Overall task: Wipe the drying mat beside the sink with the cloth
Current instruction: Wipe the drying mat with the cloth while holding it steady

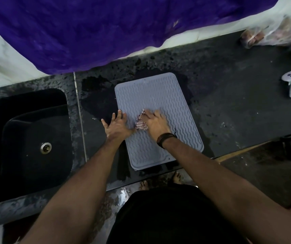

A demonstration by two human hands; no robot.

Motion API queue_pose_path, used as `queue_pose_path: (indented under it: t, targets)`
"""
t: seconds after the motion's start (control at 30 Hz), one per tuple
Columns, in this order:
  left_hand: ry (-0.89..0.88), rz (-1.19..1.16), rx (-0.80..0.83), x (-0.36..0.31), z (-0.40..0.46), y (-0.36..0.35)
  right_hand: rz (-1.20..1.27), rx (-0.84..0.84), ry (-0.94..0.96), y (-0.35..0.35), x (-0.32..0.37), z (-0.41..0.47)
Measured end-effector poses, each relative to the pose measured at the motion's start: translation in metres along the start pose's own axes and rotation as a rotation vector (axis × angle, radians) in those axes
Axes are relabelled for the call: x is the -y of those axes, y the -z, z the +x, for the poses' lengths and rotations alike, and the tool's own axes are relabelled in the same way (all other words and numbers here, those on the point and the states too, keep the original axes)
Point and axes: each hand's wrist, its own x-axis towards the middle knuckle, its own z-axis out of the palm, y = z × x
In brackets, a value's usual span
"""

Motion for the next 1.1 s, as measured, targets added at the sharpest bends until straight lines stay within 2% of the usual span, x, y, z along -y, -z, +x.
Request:
queue_pose_path:
  t: [0.3, 0.4, 0.53, 0.7, 0.87, 1.1]
  targets:
    - [0.039, 0.006, -0.012, -0.002, 0.002, -0.005, 0.015, 0.084, 0.136, -0.011, -0.037, -0.083]
    - [0.047, 0.006, -0.006, -0.004, 0.001, -0.004, 0.082, 0.037, 0.137, 0.000, -0.044, -0.074]
    - [0.050, -0.007, 0.009, -0.011, -0.001, 0.002, 0.142, -0.105, 0.060, 0.023, -0.046, -0.020]
    - [0.029, 0.036, 0.053, -0.026, 0.000, 0.016, 0.044, 0.062, 0.000, 0.024, -0.048, 0.031]
    - [-0.046, 0.038, 0.120, -0.043, 0.010, 0.031, 0.042, 0.052, 0.015, 0.014, -0.053, 0.029]
    - [0.057, 0.109, 0.123, -0.056, 0.011, 0.030, 0.041, 0.082, 0.123, 0.011, -0.073, -0.009]
